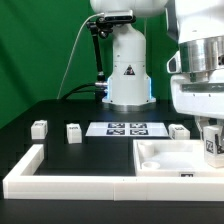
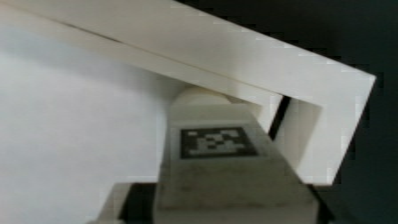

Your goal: Assemble one leg

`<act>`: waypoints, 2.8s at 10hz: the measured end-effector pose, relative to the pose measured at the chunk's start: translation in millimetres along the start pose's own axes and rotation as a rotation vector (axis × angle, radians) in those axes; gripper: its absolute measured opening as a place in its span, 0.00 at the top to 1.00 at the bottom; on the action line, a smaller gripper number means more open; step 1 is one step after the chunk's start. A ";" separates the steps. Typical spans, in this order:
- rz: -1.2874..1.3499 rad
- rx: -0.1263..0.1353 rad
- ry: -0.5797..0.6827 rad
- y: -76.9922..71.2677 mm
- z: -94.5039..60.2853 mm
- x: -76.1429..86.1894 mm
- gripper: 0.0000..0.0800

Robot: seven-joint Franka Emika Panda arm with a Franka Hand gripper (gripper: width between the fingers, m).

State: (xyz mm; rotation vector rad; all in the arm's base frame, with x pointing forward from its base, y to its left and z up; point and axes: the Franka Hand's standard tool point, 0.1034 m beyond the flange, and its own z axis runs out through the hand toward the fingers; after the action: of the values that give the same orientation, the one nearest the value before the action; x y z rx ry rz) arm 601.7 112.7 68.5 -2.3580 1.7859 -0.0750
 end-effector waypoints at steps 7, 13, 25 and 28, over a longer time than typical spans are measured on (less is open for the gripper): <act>0.054 -0.016 -0.026 0.6 0.1 -4.0 0.23; -0.753 -0.084 -0.035 -8.2 -1.2 -12.4 0.19; -1.283 -0.094 0.021 -18.1 -3.2 -4.6 0.64; -1.200 -0.077 0.017 -17.3 -5.1 0.2 0.64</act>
Offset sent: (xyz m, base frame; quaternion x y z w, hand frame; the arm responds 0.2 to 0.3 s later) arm 0.0000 0.0000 0.0000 0.0000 0.0000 0.0799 0.9968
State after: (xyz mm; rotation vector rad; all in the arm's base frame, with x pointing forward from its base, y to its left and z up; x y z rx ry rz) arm 617.5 116.5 76.5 -3.0781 0.1522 -0.1753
